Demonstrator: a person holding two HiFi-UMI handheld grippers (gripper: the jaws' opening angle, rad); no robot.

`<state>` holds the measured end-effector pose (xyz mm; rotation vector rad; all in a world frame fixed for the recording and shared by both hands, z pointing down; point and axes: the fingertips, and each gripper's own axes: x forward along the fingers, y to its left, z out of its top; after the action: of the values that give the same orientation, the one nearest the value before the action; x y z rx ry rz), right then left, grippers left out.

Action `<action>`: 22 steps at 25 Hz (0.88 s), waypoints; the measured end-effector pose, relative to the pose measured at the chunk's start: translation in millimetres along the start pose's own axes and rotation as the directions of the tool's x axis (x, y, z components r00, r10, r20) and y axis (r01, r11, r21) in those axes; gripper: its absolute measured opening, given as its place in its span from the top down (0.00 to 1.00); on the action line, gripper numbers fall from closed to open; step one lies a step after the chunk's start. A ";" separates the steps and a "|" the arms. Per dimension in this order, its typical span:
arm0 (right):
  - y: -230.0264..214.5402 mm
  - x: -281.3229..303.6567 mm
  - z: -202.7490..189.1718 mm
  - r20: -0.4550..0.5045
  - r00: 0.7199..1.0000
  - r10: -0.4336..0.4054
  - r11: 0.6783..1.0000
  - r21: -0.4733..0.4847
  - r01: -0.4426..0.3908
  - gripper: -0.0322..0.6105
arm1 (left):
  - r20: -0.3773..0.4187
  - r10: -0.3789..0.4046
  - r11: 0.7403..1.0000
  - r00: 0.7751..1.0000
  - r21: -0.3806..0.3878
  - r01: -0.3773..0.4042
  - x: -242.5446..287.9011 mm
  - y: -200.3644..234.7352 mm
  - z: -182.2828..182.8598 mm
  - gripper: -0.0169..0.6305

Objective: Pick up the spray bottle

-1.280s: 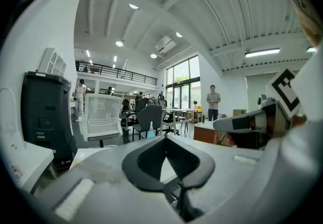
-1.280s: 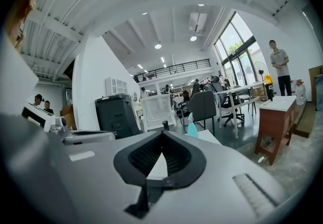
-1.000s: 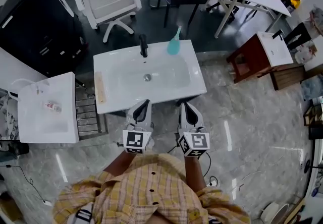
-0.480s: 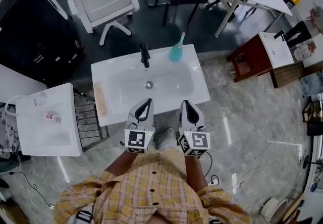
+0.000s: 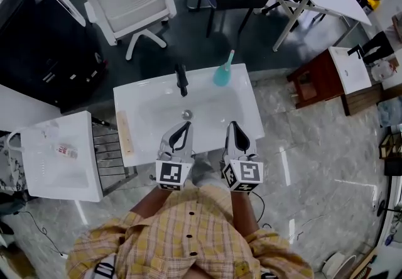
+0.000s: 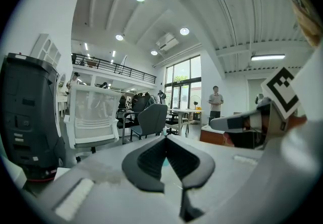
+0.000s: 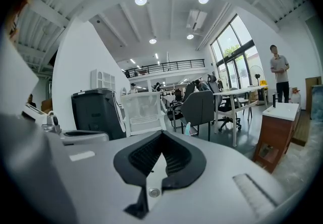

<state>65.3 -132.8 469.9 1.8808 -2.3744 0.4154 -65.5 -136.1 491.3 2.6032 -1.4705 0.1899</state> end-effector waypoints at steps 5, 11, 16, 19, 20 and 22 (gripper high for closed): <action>-14.7 27.0 1.2 -0.011 1.000 0.020 1.000 0.000 -0.020 0.95 | -0.009 0.009 1.000 1.000 0.014 -0.009 26.0 1.4 2.4 0.98; -35.1 65.9 8.4 -0.028 0.999 0.029 1.000 -0.004 -0.029 0.95 | -0.027 0.015 0.999 1.000 0.028 -0.014 57.2 4.4 4.9 0.98; -51.9 93.6 10.8 -0.039 0.999 0.029 1.000 -0.001 -0.029 0.95 | -0.036 0.024 0.999 0.999 0.032 -0.023 81.4 9.3 6.2 0.98; -60.5 107.7 8.2 -0.052 0.998 0.028 1.000 0.002 -0.028 0.95 | -0.046 0.026 0.999 0.999 0.034 -0.025 94.1 10.2 3.6 0.98; -62.4 112.5 6.8 -0.056 0.998 0.030 1.000 0.003 -0.030 0.95 | -0.049 0.026 0.999 0.998 0.034 -0.025 97.5 10.5 2.6 0.98; -66.1 122.1 4.1 -0.067 0.997 0.036 0.999 0.001 -0.036 0.95 | -0.055 0.027 0.999 0.998 0.033 -0.026 103.7 10.5 1.3 0.98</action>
<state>100.1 -262.7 504.8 1.7972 -2.3687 0.4737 -21.4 -228.7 509.4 2.5824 -1.4961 0.2894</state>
